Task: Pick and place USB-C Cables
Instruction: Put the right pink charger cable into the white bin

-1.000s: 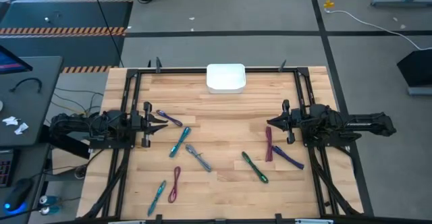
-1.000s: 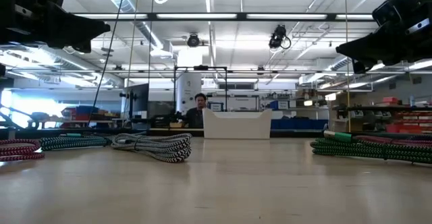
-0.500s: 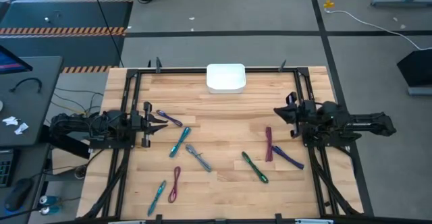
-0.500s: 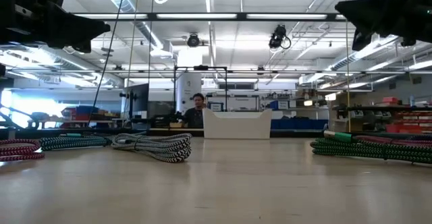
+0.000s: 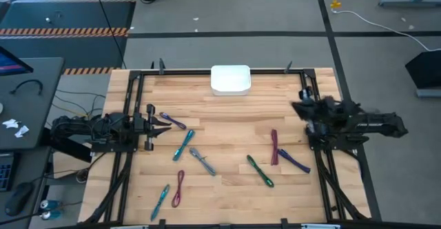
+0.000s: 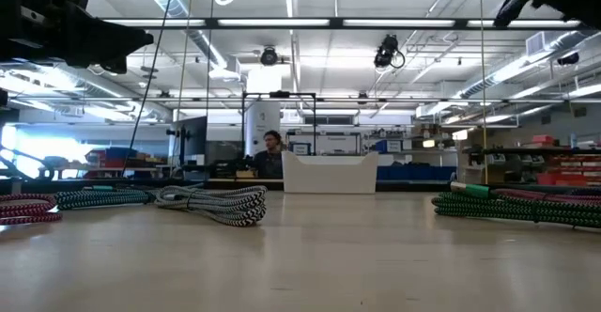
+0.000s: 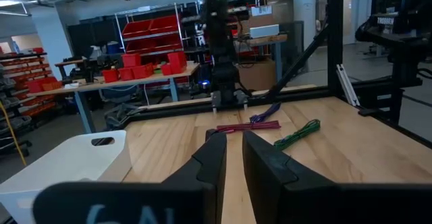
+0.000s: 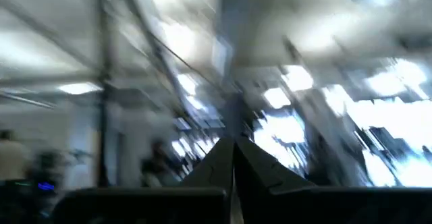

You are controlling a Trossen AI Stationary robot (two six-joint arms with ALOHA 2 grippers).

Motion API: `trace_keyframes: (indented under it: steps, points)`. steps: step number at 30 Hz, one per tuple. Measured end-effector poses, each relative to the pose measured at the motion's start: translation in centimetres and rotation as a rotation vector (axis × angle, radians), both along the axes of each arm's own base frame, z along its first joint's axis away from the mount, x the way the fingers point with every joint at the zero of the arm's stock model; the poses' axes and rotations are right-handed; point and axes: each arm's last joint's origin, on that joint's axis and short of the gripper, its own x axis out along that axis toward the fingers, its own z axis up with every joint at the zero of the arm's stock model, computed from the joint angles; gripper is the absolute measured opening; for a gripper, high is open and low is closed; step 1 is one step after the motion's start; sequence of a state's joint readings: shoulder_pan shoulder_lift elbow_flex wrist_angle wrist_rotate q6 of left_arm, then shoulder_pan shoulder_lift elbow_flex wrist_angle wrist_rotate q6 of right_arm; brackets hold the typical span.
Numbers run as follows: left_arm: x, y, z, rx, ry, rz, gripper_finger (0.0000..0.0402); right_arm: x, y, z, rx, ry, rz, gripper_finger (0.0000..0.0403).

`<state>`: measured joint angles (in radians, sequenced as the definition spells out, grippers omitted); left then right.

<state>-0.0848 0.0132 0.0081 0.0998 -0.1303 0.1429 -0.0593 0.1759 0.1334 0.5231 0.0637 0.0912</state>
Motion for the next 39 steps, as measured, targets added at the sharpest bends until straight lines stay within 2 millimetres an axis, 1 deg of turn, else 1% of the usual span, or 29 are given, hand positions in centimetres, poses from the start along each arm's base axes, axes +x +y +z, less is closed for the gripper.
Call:
trace_keyframes:
  steps: [3, 6, 9, 11, 16, 18, 22, 26, 29, 32, 35, 37, 39]
  points:
    - [0.0, 0.0, 0.0, 0.000, 0.000, 0.000, 0.0051, 1.3, -0.7, 0.1, 0.152, 0.338, -0.183, 0.0019]
    - [0.0, 0.0, 0.0, 0.000, 0.000, 0.000, 0.0052, 2.6, -1.1, 1.0, 0.292, 0.558, -0.299, 0.0019]
    - [0.0, 0.0, 0.0, 0.000, 0.000, 0.000, 0.0056, 4.5, -1.3, 1.7, 0.367, 0.741, -0.352, 0.0019]
    - [0.0, 0.0, 0.0, 0.000, 0.000, 0.000, 0.0058, 5.9, -1.4, 2.1, 0.396, 0.826, -0.369, 0.0019]
    - [0.0, 0.0, 0.0, 0.000, 0.000, 0.000, 0.0057, 8.8, -1.7, 2.0, 0.503, 1.006, -0.433, 0.0019]
    - [0.0, 0.0, 0.0, 0.000, 0.000, 0.000, 0.0054, 9.8, -1.9, 1.9, 0.533, 1.005, -0.471, 0.0019]
    - [0.0, 0.0, 0.0, 0.000, 0.000, 0.000, 0.0051, 11.6, -2.1, 2.3, 0.506, 0.877, -0.500, 0.0019]
    - [0.0, 0.0, 0.0, 0.000, 0.000, 0.000, 0.0055, 13.0, -1.5, 3.8, 0.411, 0.723, -0.441, 0.0019]
    - [0.0, 0.0, 0.0, 0.000, -0.001, 0.000, 0.0058, 14.1, -0.6, 5.2, 0.334, 0.583, -0.379, 0.0019]
    - [0.0, 0.0, 0.0, 0.000, 0.000, 0.000, 0.0059, 14.8, 0.5, 6.3, 0.186, 0.500, -0.327, 0.0019]
    - [0.0, 0.0, 0.0, 0.000, 0.000, 0.000, 0.0055, 14.9, 1.0, 7.3, 0.008, 0.456, -0.344, 0.0019]
    - [0.0, 0.0, 0.0, 0.000, 0.000, 0.000, 0.0053, 14.7, 1.1, 7.6, -0.123, 0.478, -0.387, 0.0019]
    - [0.0, 0.0, 0.0, 0.000, 0.000, 0.000, 0.0051, 14.7, 1.1, 7.4, -0.164, 0.503, -0.403, 0.0019]
